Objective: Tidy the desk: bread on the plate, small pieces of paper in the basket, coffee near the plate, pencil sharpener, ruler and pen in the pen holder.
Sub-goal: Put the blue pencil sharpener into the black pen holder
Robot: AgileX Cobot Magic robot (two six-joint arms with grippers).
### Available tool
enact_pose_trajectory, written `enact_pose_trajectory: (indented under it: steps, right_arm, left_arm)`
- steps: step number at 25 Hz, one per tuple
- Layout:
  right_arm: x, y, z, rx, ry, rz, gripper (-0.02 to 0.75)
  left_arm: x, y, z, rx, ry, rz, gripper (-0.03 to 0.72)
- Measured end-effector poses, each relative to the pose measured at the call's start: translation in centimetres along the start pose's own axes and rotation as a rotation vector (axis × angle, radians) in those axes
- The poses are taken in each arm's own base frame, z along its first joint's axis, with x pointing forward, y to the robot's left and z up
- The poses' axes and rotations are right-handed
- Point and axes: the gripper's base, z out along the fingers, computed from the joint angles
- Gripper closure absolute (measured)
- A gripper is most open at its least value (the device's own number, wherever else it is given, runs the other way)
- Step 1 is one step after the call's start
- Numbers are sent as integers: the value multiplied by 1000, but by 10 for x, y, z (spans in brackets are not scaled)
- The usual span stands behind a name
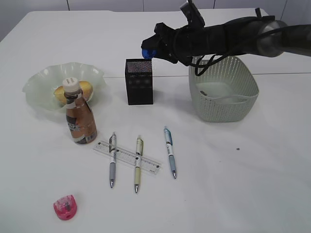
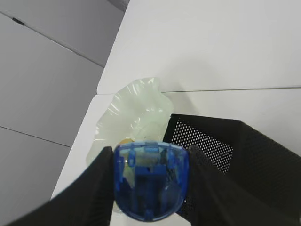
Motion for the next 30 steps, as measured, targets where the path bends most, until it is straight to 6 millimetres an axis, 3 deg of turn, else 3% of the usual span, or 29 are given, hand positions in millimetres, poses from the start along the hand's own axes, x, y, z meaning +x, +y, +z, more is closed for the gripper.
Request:
enact_pose_trajectory:
  steps: [30]
  right_arm:
    - [1,6,4,-25,-14,27,420]
  left_arm:
    - [-2,0,0,0,-20,0,272]
